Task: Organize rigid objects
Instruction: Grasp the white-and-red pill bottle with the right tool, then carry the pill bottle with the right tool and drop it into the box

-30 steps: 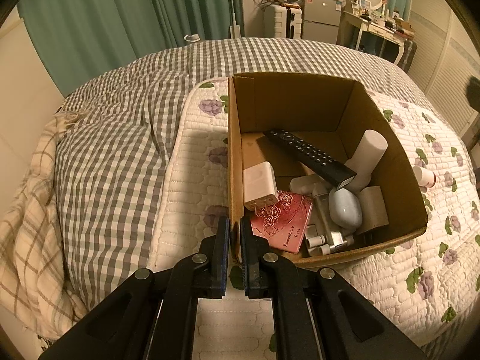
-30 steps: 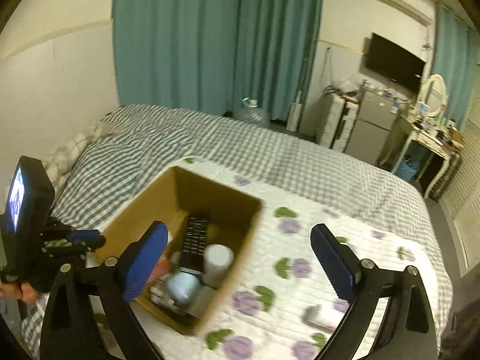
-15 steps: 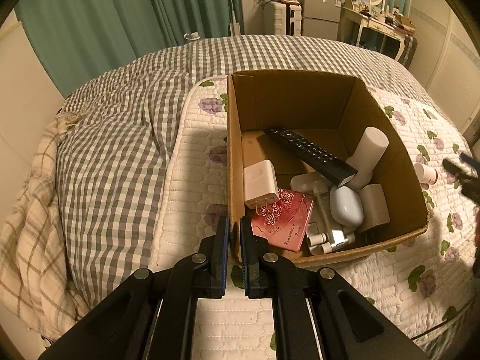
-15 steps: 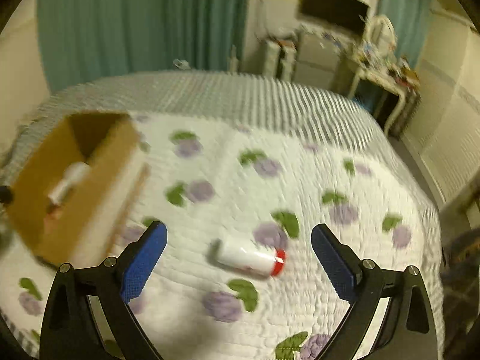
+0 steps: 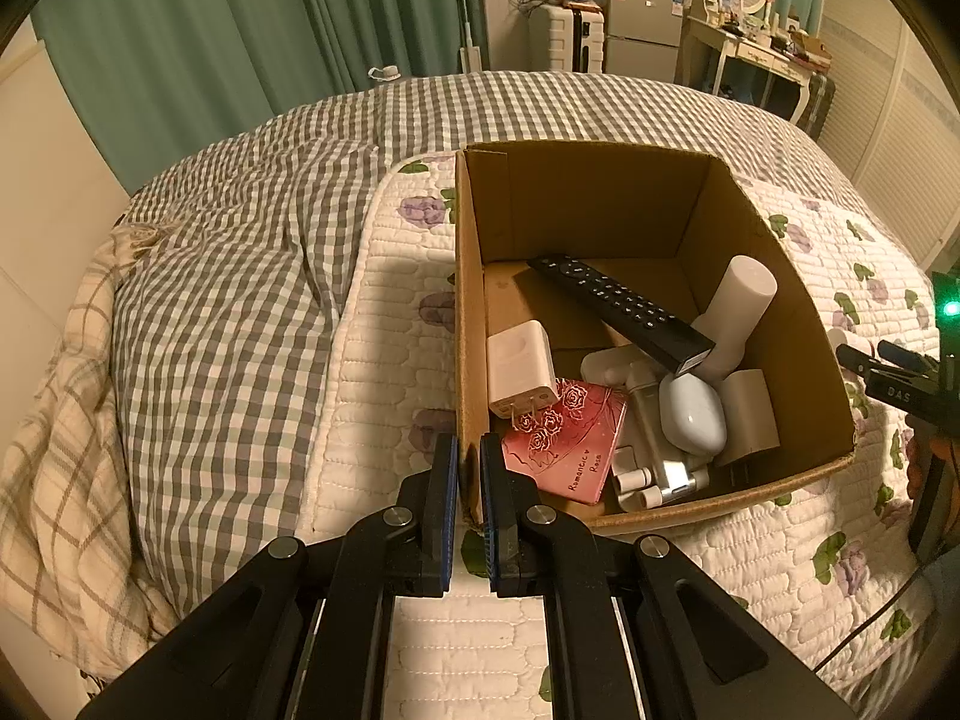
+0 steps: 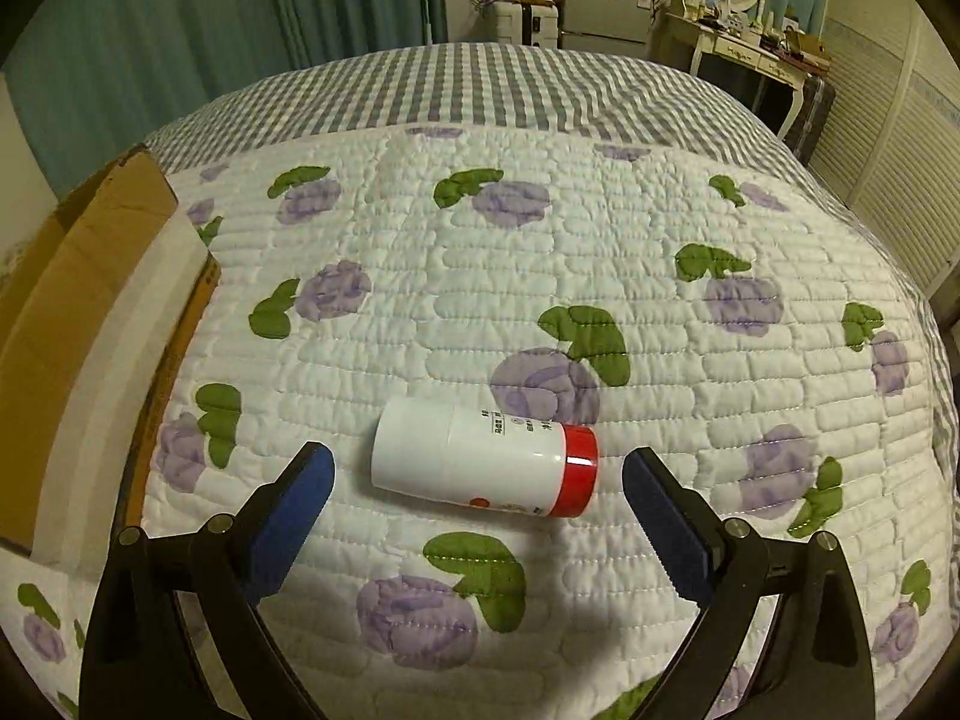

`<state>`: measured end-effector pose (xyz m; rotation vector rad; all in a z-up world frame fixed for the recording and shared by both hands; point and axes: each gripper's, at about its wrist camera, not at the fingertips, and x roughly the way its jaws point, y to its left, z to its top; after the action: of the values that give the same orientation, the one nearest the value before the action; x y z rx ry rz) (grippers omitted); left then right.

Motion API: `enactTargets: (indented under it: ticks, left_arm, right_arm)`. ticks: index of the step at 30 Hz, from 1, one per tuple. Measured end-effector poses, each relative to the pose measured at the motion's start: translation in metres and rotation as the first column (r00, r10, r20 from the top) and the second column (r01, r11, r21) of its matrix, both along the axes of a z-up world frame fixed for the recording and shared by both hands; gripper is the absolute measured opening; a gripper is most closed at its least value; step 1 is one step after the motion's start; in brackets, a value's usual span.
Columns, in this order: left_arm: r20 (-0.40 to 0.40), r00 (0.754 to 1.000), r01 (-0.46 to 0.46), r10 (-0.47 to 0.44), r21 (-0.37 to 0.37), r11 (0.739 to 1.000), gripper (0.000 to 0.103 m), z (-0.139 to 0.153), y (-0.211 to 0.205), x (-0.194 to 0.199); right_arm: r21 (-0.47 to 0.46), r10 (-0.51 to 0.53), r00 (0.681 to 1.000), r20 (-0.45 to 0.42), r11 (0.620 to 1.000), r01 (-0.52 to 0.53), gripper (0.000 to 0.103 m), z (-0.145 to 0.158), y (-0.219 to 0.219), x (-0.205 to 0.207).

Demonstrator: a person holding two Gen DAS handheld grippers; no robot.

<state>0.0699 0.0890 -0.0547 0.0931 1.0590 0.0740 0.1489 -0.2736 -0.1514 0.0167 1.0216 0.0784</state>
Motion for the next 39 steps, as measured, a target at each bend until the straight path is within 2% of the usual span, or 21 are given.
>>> enactTargets:
  ticks: [7,14,19,24,34,39]
  left_arm:
    - [-0.001,1.000,0.001,-0.001,0.003,1.000,0.007,0.000,0.000,0.000]
    - [-0.004,1.000,0.006,-0.006,0.010,1.000,0.007,0.001,0.001,0.000]
    - [-0.003,1.000,0.006,-0.006,0.008,1.000,0.007,0.001,0.001,0.000]
    - [-0.003,1.000,0.006,-0.006,0.004,1.000,0.007,0.000,0.000,0.001]
    - [-0.007,1.000,-0.005,0.005,0.007,1.000,0.007,-0.002,-0.002,0.000]
    - [-0.006,1.000,-0.003,0.003,0.008,1.000,0.007,-0.002,-0.002,0.000]
  right_arm:
    - [-0.015,-0.046,0.998,-0.030,0.999,0.046,0.097,-0.010,-0.006,0.010]
    - [0.037,-0.058,0.996,-0.064,0.997,0.061,0.096,-0.018,-0.014,0.015]
    - [0.089,-0.029,0.996,-0.079,0.995,0.036,0.079,-0.022,-0.013,0.017]
    - [0.107,-0.026,0.997,-0.079,0.994,0.034,0.079,-0.022,-0.013,0.016]
    - [0.075,0.004,0.999,-0.039,0.997,-0.001,0.078,-0.007,-0.007,0.001]
    - [0.008,0.097,0.994,0.046,0.995,-0.097,0.078,0.024,0.017,-0.017]
